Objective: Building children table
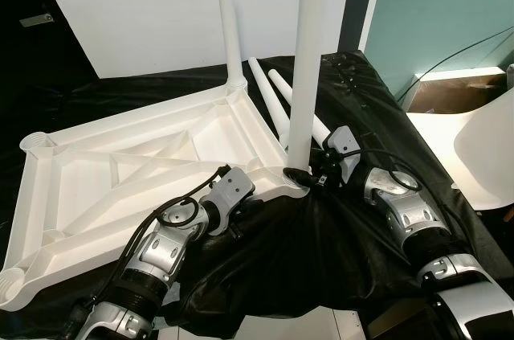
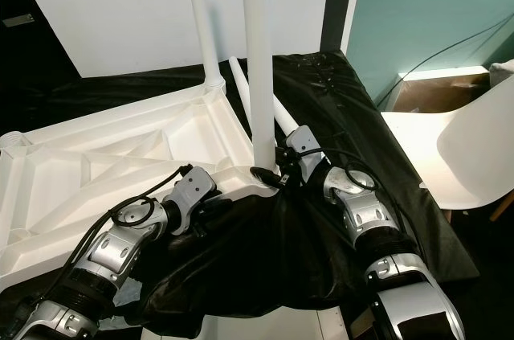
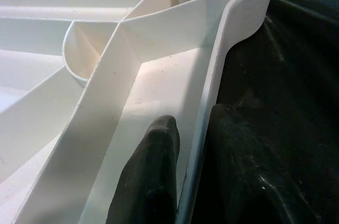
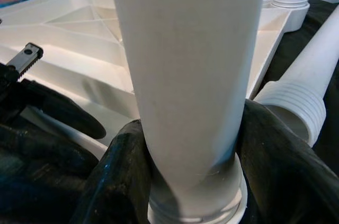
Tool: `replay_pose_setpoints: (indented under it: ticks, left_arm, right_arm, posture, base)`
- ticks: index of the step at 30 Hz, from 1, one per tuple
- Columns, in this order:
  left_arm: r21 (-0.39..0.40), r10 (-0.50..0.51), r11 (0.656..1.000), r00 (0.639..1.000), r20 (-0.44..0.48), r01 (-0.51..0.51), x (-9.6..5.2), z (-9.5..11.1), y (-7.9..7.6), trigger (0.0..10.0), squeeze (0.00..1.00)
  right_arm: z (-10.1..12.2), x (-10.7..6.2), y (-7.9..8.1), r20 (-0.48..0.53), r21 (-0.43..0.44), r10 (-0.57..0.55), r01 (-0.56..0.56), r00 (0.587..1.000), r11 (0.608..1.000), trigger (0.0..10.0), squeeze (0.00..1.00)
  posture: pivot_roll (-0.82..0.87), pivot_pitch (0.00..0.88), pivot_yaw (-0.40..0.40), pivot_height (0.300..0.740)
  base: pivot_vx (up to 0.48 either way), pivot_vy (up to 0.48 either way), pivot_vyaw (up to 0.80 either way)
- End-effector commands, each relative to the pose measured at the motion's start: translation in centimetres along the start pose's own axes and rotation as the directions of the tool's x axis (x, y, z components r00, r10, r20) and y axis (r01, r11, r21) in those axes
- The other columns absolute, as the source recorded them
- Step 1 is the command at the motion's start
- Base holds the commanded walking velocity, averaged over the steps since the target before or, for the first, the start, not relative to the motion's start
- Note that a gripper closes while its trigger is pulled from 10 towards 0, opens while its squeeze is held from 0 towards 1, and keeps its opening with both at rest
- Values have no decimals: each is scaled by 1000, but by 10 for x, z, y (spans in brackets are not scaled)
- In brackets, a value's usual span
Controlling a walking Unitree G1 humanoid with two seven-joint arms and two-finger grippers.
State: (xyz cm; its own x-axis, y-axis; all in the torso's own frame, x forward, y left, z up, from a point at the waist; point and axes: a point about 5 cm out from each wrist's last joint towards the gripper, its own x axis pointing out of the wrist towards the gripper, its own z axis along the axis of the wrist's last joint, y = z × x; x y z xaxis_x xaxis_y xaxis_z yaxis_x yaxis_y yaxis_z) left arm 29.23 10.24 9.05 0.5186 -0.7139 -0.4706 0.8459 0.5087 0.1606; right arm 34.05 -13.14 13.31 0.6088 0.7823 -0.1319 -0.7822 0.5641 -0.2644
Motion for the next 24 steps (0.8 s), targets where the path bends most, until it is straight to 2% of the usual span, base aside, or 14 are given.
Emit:
replay_pose_setpoints:
  ticks: [1, 5, 6, 7, 8, 10, 11, 13, 14, 16, 18, 19, 20, 24]
  left_arm:
    - [-79, -100, 993, 985, -142, 90, 1, -38, -17, 10000, 0]
    - [-81, -100, 993, 985, -143, 89, 0, -38, -18, 10000, 0]
    - [-84, -99, 993, 985, -142, 87, 0, -39, -18, 10000, 0]
    - [-87, -99, 992, 985, -141, 87, 1, -39, -19, 10000, 0]
    - [-87, -99, 992, 985, -141, 87, 1, -39, -19, 10000, 0]
    - [-90, -101, 992, 985, -139, 89, 2, -39, -21, 10000, 0]
    - [-90, -101, 992, 985, -139, 89, 2, -39, -21, 10000, 0]
    - [-91, -102, 992, 985, -138, 90, 3, -39, -22, 10000, 0]
    - [-92, -104, 991, 985, -137, 92, 3, -39, -22, 10000, 0]
    - [-92, -104, 991, 985, -137, 92, 3, -39, -22, 10000, 0]
    - [-90, -109, 991, 984, -141, 97, 2, -40, -23, 10000, 0]
    - [-89, -110, 991, 984, -143, 98, 2, -41, -23, 10000, 0]
    - [-88, -110, 991, 983, -144, 99, 2, -41, -23, 10000, 0]
    - [-86, -111, 991, 983, -143, 100, 2, -40, -22, 10000, 0]
  right_arm:
    - [-16, -5, 2, -120, -41, 44, -49, 992, 998, 0, 0]
    - [-19, -5, 5, -134, -34, 52, -57, 990, 998, 0, 0]
    - [-22, 0, 13, -123, 0, 26, -27, 992, 1000, 0, 0]
    - [-23, 6, 22, -88, 41, -32, 35, 996, 999, 0, 0]
    - [-23, 6, 22, -88, 41, -32, 35, 996, 999, 0, 0]
    - [-22, 15, 37, -5, 117, -244, 243, 970, 963, 0, 0]
    - [-22, 15, 37, -5, 117, -244, 243, 970, 963, 0, 0]
    - [-21, 15, 46, 36, 181, -428, 415, 903, 892, 0, 0]
    - [-23, 13, 47, 32, 220, -509, 490, 860, 843, 0, 0]
    - [-23, 13, 47, 32, 220, -509, 490, 860, 843, 0, 0]
    - [-25, 9, 47, 10, 259, -598, 575, 801, 776, 0, 0]
    - [-26, 9, 48, 3, 265, -614, 591, 790, 762, 0, 0]
    - [-25, 11, 49, 2, 265, -602, 580, 798, 770, 10000, 0]
    - [-23, 14, 48, 5, 260, -568, 548, 823, 795, 10000, 0]
  posture:
    - [-3, 0, 34, 740]
    - [-5, 0, 32, 740]
    - [-4, 0, 28, 740]
    - [-7, 0, 26, 740]
    - [-7, 0, 26, 740]
    - [-8, 0, 24, 740]
    - [-8, 0, 24, 740]
    - [-7, 0, 25, 740]
    - [-10, 0, 27, 740]
    - [-10, 0, 27, 740]
    - [-13, 0, 30, 740]
    - [-14, 0, 31, 740]
    - [-15, 0, 34, 740]
    - [-15, 0, 34, 740]
  base:
    - [0, 0, 0]
    - [0, 0, 0]
    - [0, 0, 0]
    - [0, 0, 0]
    - [0, 0, 0]
    - [0, 0, 0]
    - [0, 0, 0]
    - [0, 0, 0]
    - [0, 0, 0]
    - [0, 0, 0]
    - [0, 0, 0]
    - [0, 0, 0]
    - [0, 0, 0]
    - [0, 0, 0]
